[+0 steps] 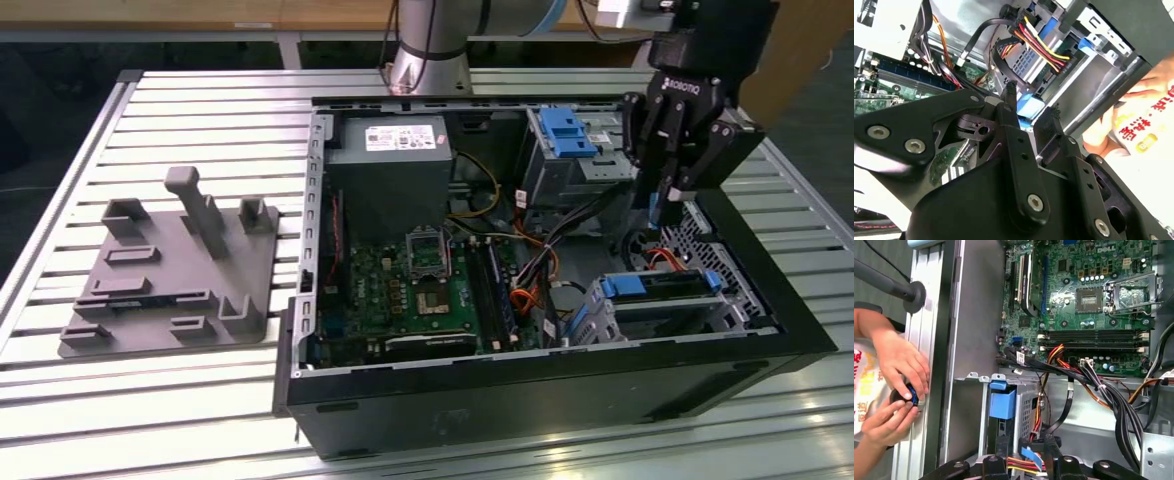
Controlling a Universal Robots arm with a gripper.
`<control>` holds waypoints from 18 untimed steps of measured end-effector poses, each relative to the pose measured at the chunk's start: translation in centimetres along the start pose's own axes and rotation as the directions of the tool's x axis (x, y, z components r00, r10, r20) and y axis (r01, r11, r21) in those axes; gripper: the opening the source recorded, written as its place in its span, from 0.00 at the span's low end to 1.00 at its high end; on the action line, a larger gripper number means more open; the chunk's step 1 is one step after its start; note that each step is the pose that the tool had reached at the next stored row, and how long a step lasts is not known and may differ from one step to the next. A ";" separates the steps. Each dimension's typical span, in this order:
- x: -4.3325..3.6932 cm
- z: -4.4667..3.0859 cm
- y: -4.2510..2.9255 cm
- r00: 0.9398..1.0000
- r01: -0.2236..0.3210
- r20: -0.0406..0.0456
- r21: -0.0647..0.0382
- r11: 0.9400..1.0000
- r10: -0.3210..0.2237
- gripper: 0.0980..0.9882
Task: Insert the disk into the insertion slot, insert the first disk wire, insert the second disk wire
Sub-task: 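Insert the second disk wire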
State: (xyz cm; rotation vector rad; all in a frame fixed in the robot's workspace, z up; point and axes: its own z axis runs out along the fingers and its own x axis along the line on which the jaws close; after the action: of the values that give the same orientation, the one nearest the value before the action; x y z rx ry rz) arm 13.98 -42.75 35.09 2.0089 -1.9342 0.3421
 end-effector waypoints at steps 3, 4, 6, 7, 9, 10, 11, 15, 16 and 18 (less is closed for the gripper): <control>-0.09 0.16 0.01 1.000 -0.001 -0.028 -0.001 1.000 0.001 0.36; -0.10 0.16 0.05 0.999 -0.002 -0.039 -0.001 1.000 0.001 0.36; -0.12 0.19 0.16 0.999 -0.002 -0.047 -0.001 1.000 0.002 0.36; -0.15 0.25 0.22 0.999 -0.003 -0.047 0.002 1.000 0.003 0.36; -0.21 0.39 0.29 0.999 -0.009 -0.047 0.016 1.000 0.010 0.36; -0.23 0.45 0.32 0.999 -0.012 -0.047 0.023 1.000 0.013 0.36; -0.27 0.53 0.33 0.999 -0.015 -0.048 0.029 0.999 0.016 0.36; -0.39 0.81 0.33 0.998 -0.019 -0.051 0.033 0.999 0.021 0.36; -0.40 0.85 0.33 0.998 -0.020 -0.054 0.033 0.999 0.021 0.36; -0.45 0.94 0.32 0.998 -0.022 -0.058 0.032 0.999 0.023 0.36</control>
State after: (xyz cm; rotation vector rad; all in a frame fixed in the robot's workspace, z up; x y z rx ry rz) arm 13.59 -42.72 34.07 1.9753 -1.9286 0.4343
